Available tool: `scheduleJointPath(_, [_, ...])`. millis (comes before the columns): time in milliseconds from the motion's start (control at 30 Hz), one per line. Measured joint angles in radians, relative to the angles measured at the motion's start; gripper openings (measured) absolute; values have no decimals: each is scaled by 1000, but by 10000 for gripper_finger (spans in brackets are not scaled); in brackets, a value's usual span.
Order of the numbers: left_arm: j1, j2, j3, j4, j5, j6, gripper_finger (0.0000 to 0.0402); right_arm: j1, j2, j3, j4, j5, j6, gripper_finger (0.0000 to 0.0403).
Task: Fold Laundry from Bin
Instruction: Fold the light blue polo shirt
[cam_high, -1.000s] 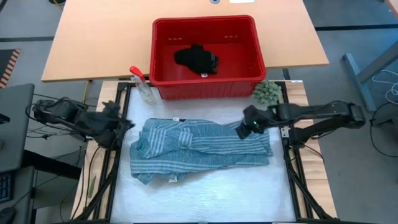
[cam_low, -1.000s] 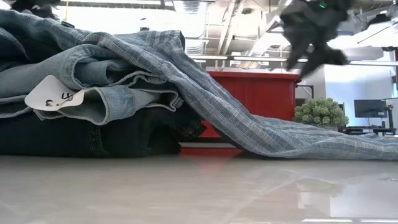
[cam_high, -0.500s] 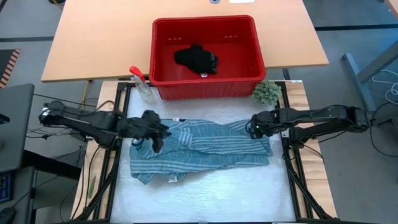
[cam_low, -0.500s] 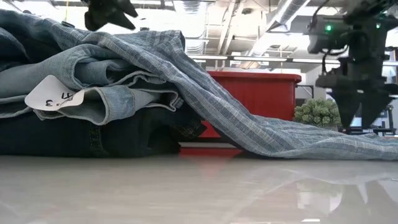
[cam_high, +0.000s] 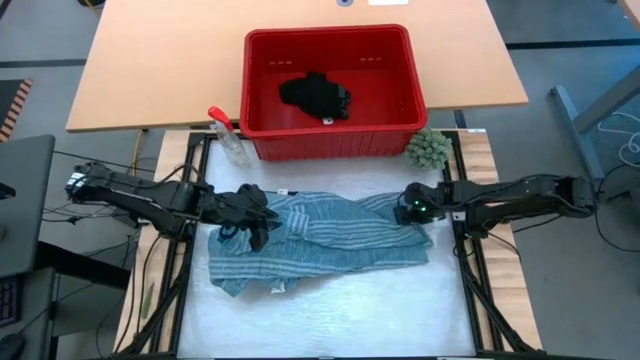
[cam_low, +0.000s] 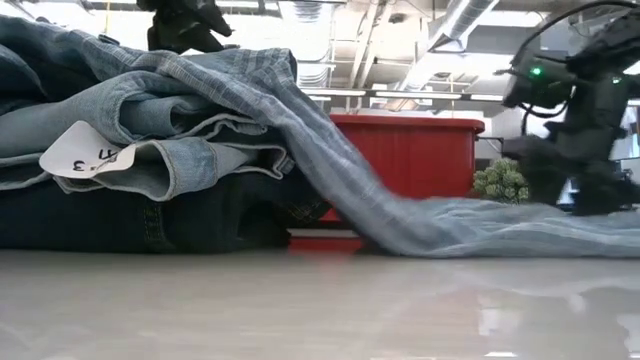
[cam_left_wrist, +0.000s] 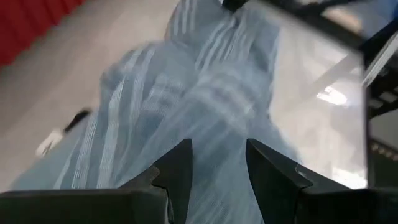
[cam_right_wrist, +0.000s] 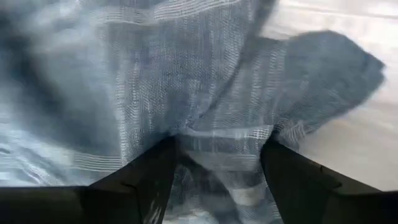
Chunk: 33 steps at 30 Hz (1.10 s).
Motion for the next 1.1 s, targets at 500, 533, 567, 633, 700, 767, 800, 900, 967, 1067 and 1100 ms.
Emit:
scheduleJointPath(500, [-22, 8, 0, -9, -35, -64, 137, 93, 34, -2, 231, 16, -18, 27])
scheduleJointPath(533, [-24, 7, 0, 37, -34, -56, 137, 94, 28, 16, 211, 16, -22, 29])
scheduleJointPath(567, [-26, 7, 0, 86, -30, -43, 137, 94, 20, 39, 183, 15, -38, 29])
scheduleJointPath(633, [-35, 7, 0, 191, -26, -5, 137, 94, 3, 93, 83, 15, -74, 28])
scheduleJointPath(700, [-43, 19, 1, 302, -26, 36, 137, 91, -12, 164, -48, 22, -118, 28])
scheduleJointPath(767, [-45, 45, 2, 374, -25, 65, 137, 84, -25, 238, -199, 37, -160, 28])
scheduleJointPath(800, [-45, 62, 1, 392, -25, 71, 137, 81, -30, 278, -288, 48, -180, 28])
scheduleJointPath(900, [-38, 122, 1, 450, -31, 76, 137, 80, -36, 399, -534, 105, -216, 28])
scheduleJointPath(967, [-27, 163, 1, 459, -40, 74, 137, 80, -38, 476, -683, 144, -232, 28])
scheduleJointPath(1067, [-3, 222, 0, 457, -42, 52, 137, 80, -37, 584, -874, 199, -240, 28])
scheduleJointPath(1100, [3, 235, 0, 456, -42, 46, 137, 80, -36, 617, -928, 217, -240, 28])
